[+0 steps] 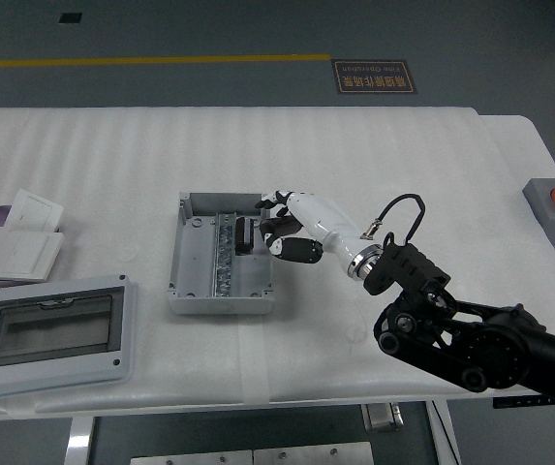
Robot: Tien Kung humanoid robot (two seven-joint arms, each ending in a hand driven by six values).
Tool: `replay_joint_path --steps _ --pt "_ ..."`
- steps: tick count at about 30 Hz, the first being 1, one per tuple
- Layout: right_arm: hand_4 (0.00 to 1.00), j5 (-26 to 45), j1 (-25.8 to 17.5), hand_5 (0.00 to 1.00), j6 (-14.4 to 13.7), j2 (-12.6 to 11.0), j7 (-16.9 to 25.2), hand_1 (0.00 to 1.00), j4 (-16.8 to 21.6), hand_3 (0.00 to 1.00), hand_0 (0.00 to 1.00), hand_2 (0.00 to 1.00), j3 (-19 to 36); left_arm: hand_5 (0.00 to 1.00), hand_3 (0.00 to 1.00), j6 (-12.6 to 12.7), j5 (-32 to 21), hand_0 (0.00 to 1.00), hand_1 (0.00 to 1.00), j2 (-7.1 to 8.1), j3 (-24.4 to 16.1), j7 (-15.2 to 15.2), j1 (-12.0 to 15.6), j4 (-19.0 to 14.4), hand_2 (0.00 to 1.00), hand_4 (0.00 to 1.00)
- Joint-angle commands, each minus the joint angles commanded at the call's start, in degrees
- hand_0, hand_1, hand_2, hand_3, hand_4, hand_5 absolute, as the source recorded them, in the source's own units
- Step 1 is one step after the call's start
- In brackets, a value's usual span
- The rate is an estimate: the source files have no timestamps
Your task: Pick up the battery,place it into the box
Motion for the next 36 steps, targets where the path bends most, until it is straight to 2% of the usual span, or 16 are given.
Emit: replay_joint_path --steps 3,4,9,10,15,16,26,31,36 --pt "0.389 -0.9 0.4 0.238 2.0 0.4 -0.4 0.687 1.8 0.769 0.398 0.762 -0.1 0.575 0.587 -0.1 0.9 0.649 0.669 -0.01 -0.4 0.1 0.0 0.0 0.597 0.509" --pt "0.379 -1.2 0.6 0.225 2.6 0.6 -0.6 0.689 1.9 0.767 0.432 0.760 -0.1 0.576 0.588 -0.1 1.2 0.650 0.668 -0.01 -0.6 0.1 0.0 0.0 0.597 0.511" --pt "0.379 -1.8 1.2 0.225 4.2 1.5 -0.2 0.689 1.9 0.767 0.432 0.760 -0.2 0.576 0.588 -0.2 1.3 0.650 0.668 0.05 -0.6 0.2 0.0 0.1 0.597 0.511" --pt "0.436 -1.8 1.3 0.253 4.2 1.5 -0.1 0.770 1.8 0.799 0.688 0.804 -0.3 0.578 0.588 -0.2 1.2 0.650 0.668 0.06 -0.6 0.2 0.0 0.1 0.593 0.514" --pt "0.436 -1.3 1.9 0.253 4.9 1.7 0.1 0.770 1.7 0.799 0.688 0.804 -1.3 0.578 0.588 -0.1 0.9 0.650 0.668 0.08 -0.4 0.2 0.0 0.0 0.593 0.514" --pt "0.567 -1.2 2.0 0.344 4.9 1.8 0.1 0.919 1.7 0.964 0.998 0.908 -1.5 0.579 0.587 -0.1 0.8 0.650 0.669 0.08 -0.4 0.2 0.0 0.0 0.587 0.514" --pt "0.591 -0.3 1.6 0.361 5.2 2.0 0.3 0.940 1.2 0.975 0.998 0.923 -0.8 0.579 0.587 -0.1 1.0 0.650 0.668 0.09 -0.5 0.2 -0.1 0.0 0.585 0.512" --pt "0.582 -1.6 -0.7 0.368 4.6 1.1 0.1 0.947 -0.1 0.973 0.998 0.923 4.1 0.579 0.587 -0.1 1.0 0.650 0.668 0.09 -0.5 0.3 0.0 0.0 0.582 0.511" --pt "0.553 -5.1 -4.3 0.340 3.9 -1.5 -0.9 0.946 -2.5 0.969 0.998 0.921 10.9 0.577 0.587 -0.1 0.6 0.650 0.668 0.07 -0.3 0.3 0.2 0.0 0.582 0.508"
